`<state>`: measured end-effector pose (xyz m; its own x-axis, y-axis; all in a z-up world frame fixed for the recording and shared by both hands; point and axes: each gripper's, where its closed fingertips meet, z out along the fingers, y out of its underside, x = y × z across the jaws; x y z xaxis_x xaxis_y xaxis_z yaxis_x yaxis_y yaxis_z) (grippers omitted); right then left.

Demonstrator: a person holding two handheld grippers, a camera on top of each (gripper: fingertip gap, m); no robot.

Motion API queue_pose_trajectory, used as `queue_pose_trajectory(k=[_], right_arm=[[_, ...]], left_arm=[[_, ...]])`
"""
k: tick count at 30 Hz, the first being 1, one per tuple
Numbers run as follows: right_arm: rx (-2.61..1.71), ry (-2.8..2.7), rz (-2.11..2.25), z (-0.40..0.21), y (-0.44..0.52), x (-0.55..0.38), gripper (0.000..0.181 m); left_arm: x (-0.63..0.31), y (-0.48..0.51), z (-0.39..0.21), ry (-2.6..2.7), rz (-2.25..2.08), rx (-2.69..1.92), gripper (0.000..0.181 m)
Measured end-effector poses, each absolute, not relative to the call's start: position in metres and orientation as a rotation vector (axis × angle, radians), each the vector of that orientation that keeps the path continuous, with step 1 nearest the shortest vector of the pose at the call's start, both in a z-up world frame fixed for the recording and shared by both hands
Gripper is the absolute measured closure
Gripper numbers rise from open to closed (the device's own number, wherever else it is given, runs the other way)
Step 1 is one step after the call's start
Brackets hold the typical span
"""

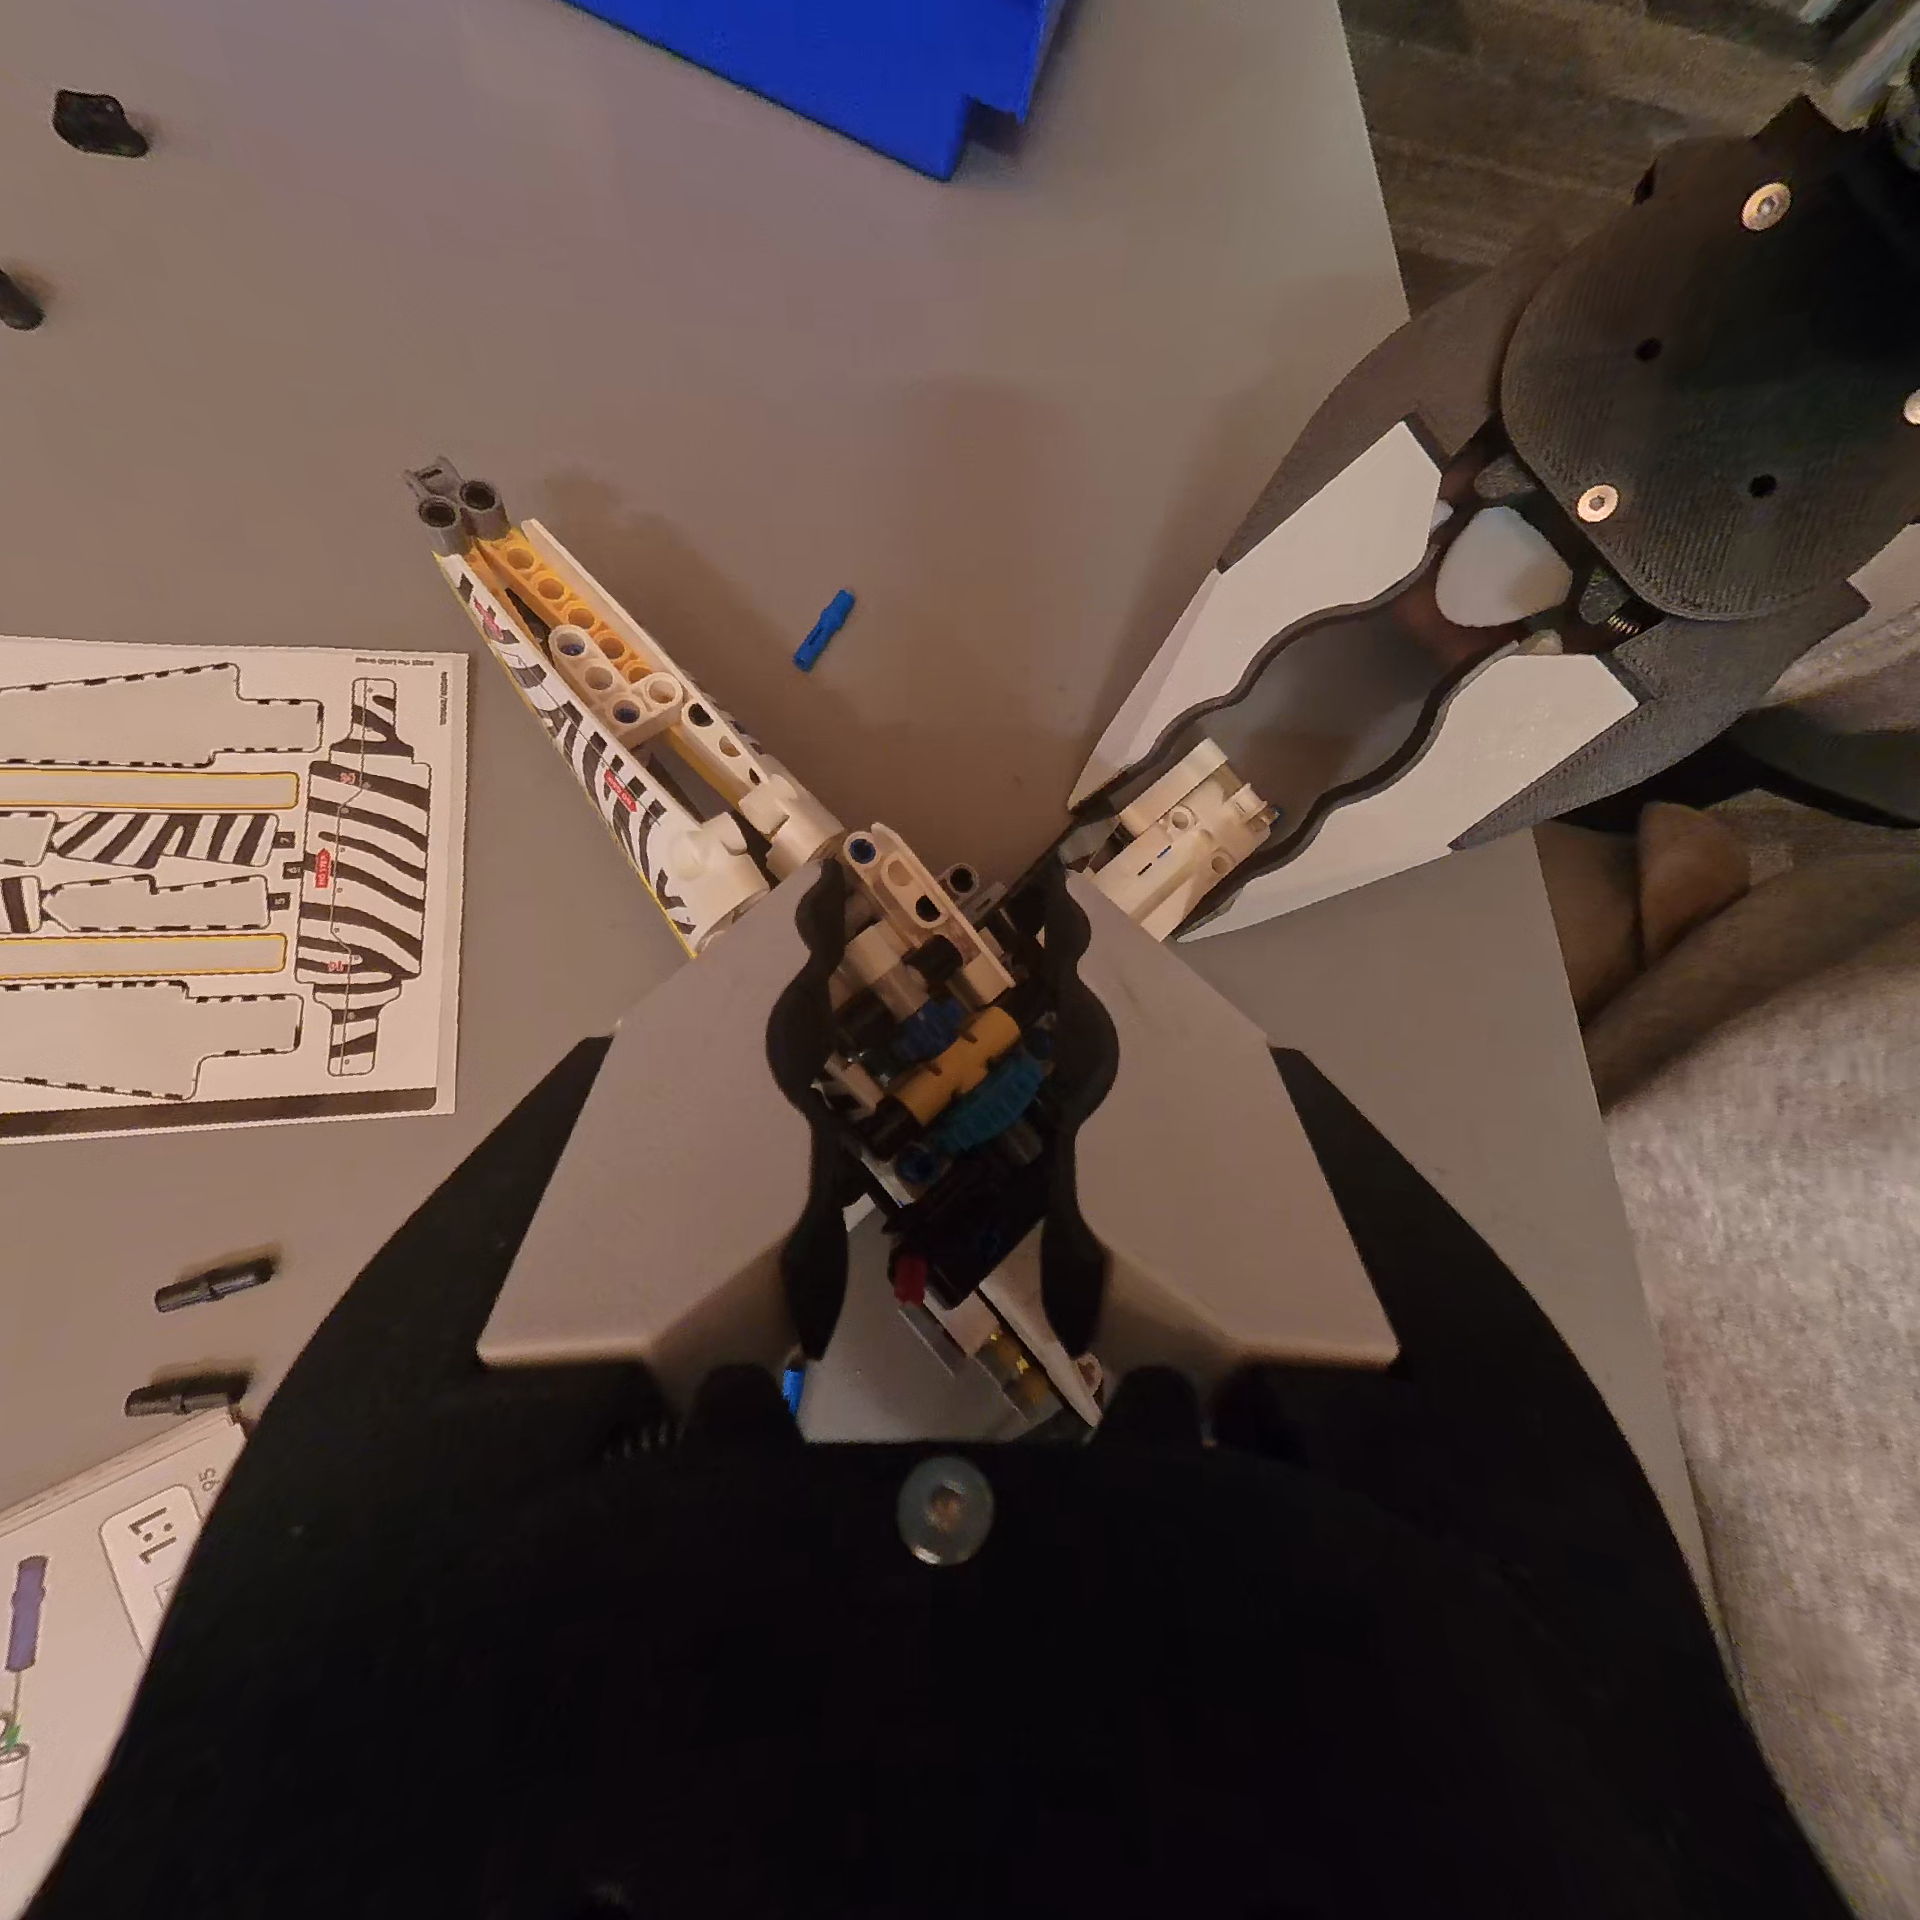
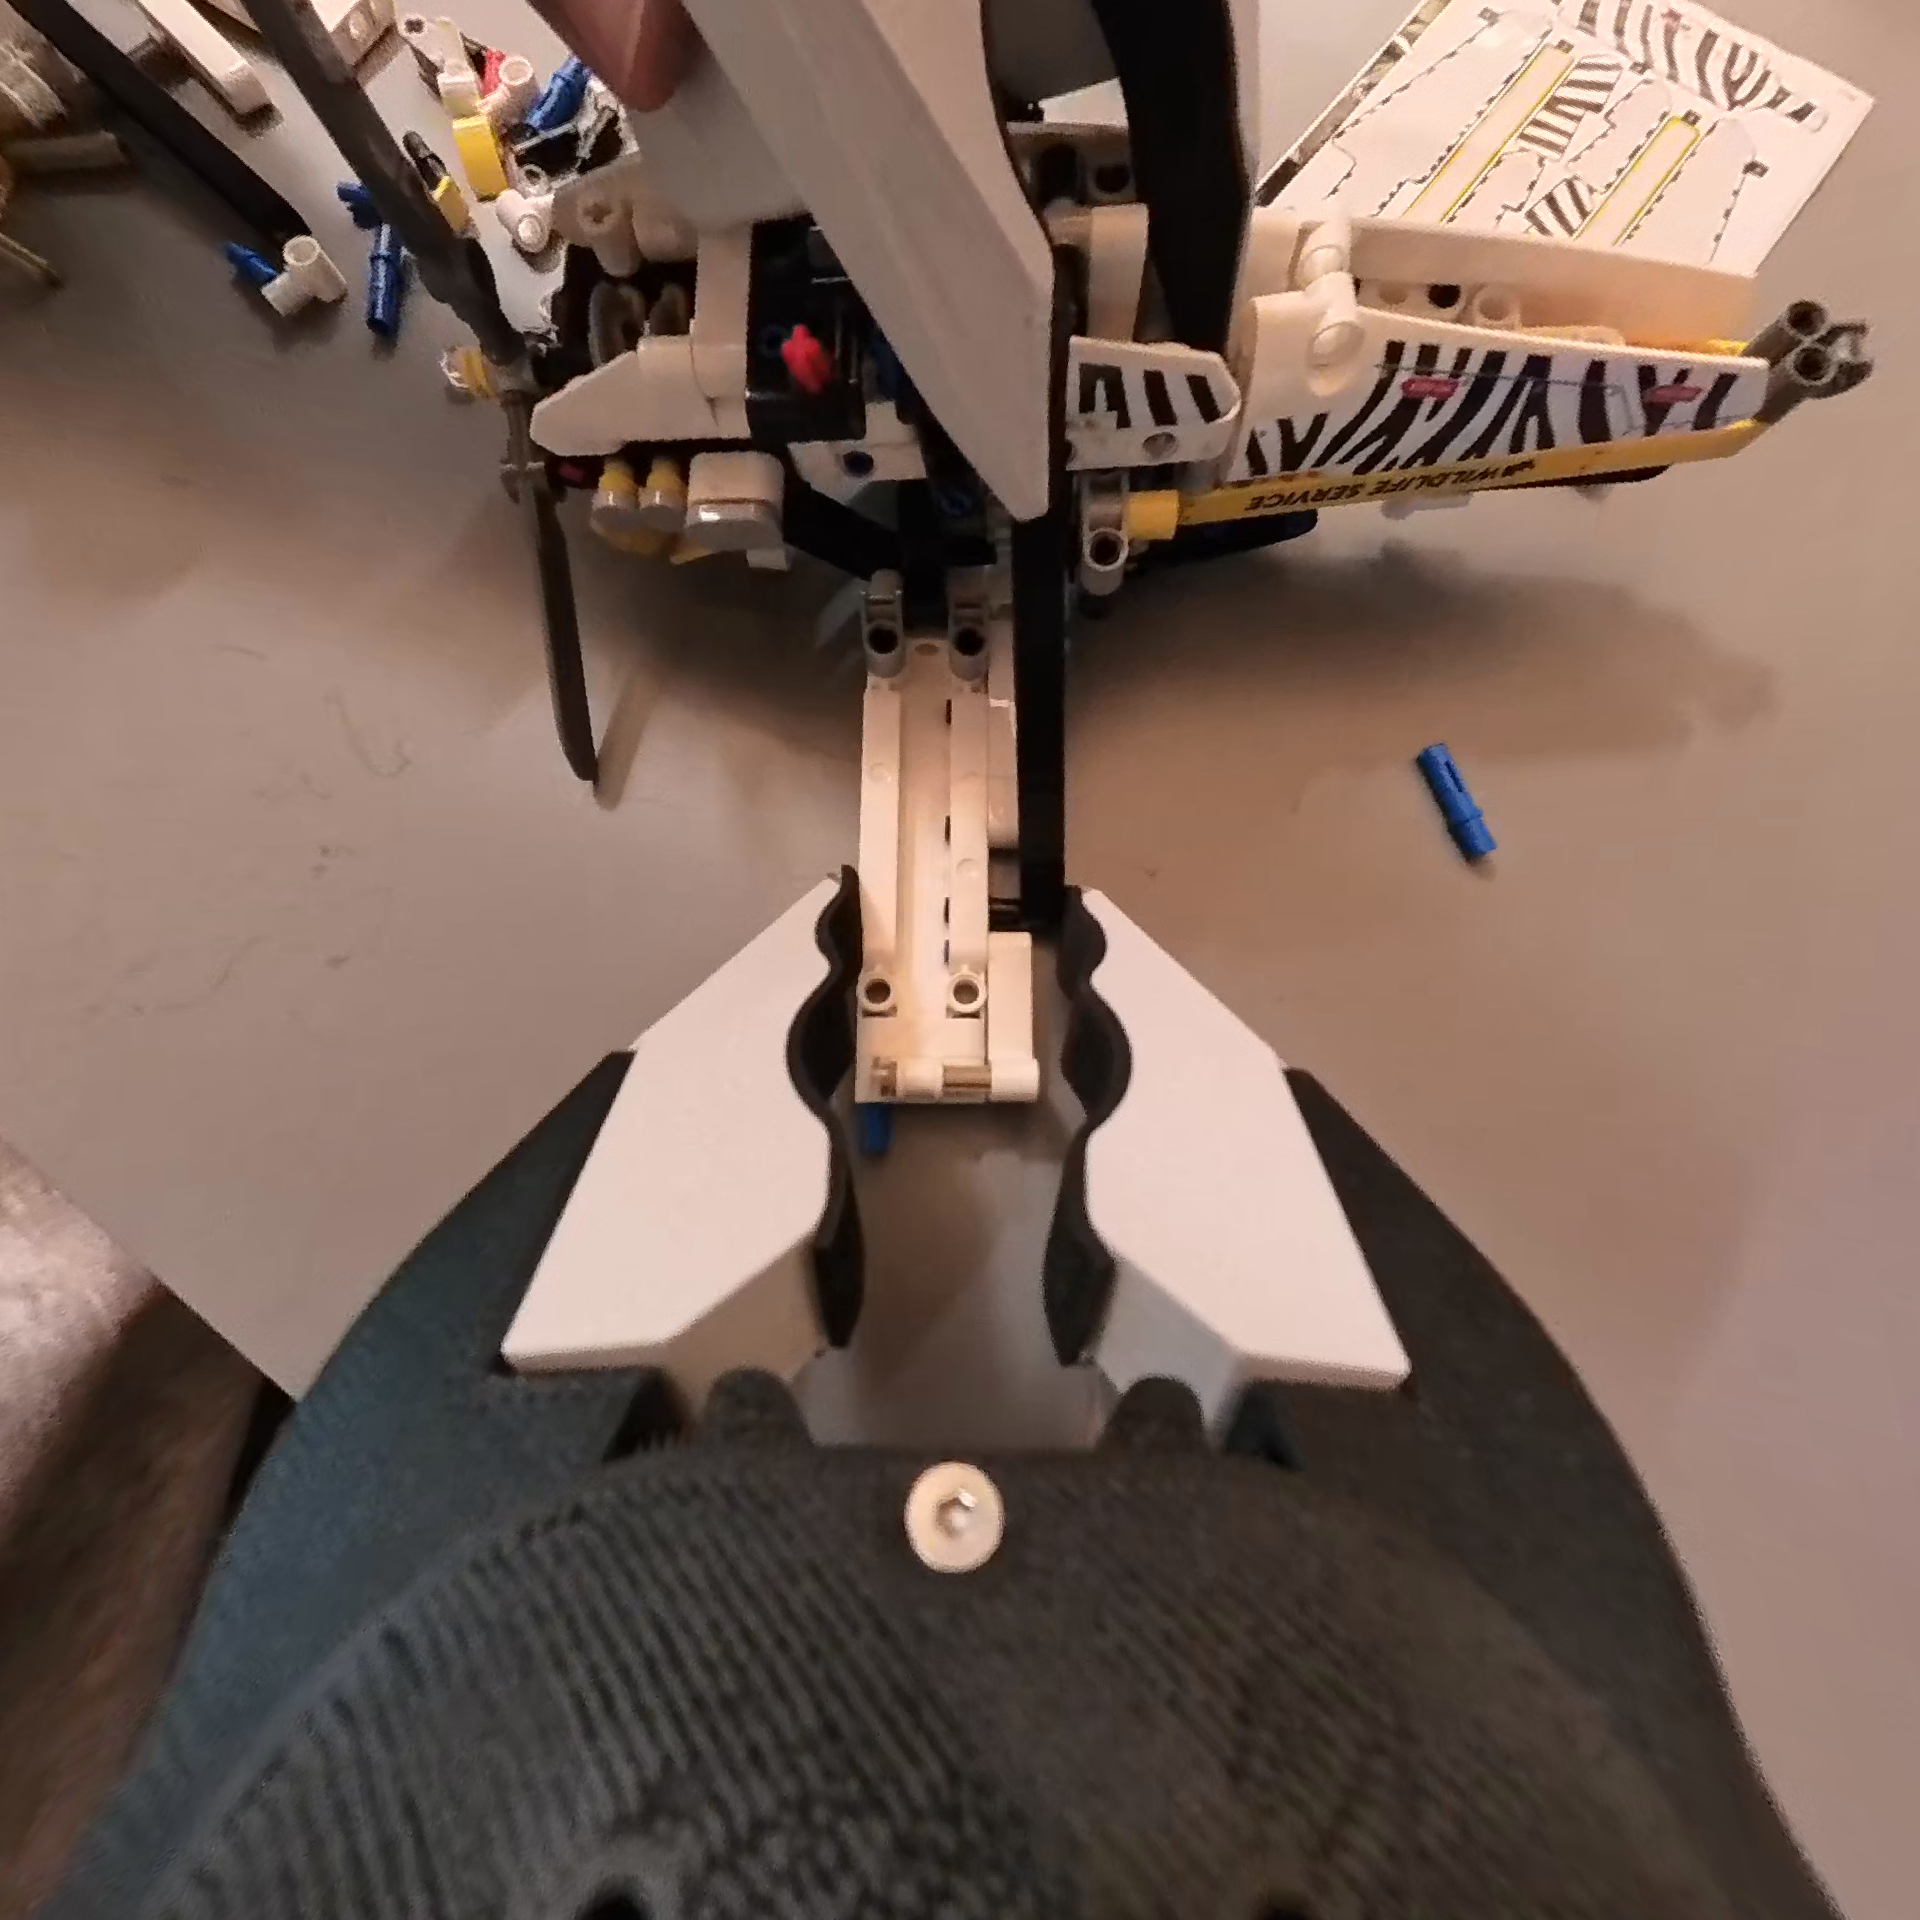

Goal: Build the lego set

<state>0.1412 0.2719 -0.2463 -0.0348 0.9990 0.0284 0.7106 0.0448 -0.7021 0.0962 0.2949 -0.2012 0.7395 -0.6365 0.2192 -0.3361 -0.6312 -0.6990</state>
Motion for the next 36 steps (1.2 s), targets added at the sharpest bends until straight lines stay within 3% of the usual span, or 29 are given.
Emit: queue_pose_trajectory(k=[21, 30, 36], right_arm=[[-1.681, -1.775, 0.664, -0.2445, 0.2724, 0.1393, 0.142], [-1.759, -1.89, 0.869, -0.2432, 0.2667, 0.1423, 0.134], [-1.806, -1.922, 0.954, -0.2419, 0.2716, 0.1426, 0.146]], left_arm=[[0.0952, 0.2952, -0.201, 0.716, -0.622, -2.292, 0.144], [0.0956, 0.2953, -0.2013, 0.719, -0.613, -2.294, 0.144], [0.0959, 0.2954, -0.2013, 0.717, -0.612, -2.294, 0.145]])
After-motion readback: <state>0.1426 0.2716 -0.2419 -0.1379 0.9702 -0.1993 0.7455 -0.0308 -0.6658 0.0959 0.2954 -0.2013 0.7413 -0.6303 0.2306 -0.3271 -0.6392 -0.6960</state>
